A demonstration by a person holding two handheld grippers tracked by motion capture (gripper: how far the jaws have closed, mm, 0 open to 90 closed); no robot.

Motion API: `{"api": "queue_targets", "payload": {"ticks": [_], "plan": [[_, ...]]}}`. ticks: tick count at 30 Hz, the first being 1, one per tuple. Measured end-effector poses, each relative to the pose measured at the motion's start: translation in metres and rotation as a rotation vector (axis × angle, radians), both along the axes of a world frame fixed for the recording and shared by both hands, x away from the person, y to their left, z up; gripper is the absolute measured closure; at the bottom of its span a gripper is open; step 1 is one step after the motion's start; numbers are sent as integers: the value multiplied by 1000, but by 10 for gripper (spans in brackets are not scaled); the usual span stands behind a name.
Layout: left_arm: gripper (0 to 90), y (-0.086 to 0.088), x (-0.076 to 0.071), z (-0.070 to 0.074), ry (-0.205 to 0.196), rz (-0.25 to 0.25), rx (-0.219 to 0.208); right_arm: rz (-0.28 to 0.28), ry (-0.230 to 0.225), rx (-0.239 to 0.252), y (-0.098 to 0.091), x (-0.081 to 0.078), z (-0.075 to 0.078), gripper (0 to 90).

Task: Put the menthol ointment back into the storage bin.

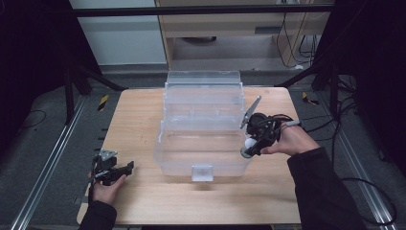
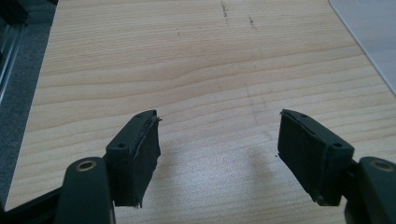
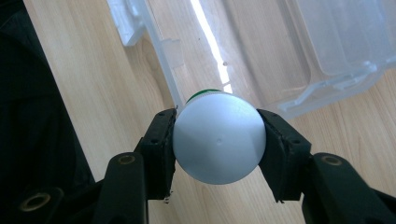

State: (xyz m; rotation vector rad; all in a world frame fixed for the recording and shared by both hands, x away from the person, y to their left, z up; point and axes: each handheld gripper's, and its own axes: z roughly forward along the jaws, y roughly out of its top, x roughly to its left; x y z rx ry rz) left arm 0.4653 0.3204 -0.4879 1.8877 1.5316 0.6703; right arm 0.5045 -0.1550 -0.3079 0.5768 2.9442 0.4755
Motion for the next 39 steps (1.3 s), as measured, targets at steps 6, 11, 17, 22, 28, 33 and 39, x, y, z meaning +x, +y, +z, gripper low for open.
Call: {"api": "queue_targets", "payload": {"ticks": [6, 11, 17, 22, 28, 33, 39], "plan": [[290, 0, 0, 0, 0, 0, 0, -6, 0, -3, 8, 9, -9, 504], [290, 0, 0, 0, 0, 0, 0, -3, 0, -1, 14, 14, -16, 504], [290, 0, 0, 0, -1, 0, 0, 4, 1, 5, 17, 19, -31, 504], [290, 1, 0, 0, -1, 1, 0, -10, 13, 1, 14, 23, -45, 504], [290, 1, 0, 0, 0, 0, 1, -12, 24, 15, 13, 24, -58, 504], [290, 1, 0, 0, -1, 1, 0, -19, 29, 7, 13, 25, -65, 504], [290, 1, 0, 0, -1, 1, 1, -21, 35, -3, 11, 28, -73, 504]]}}
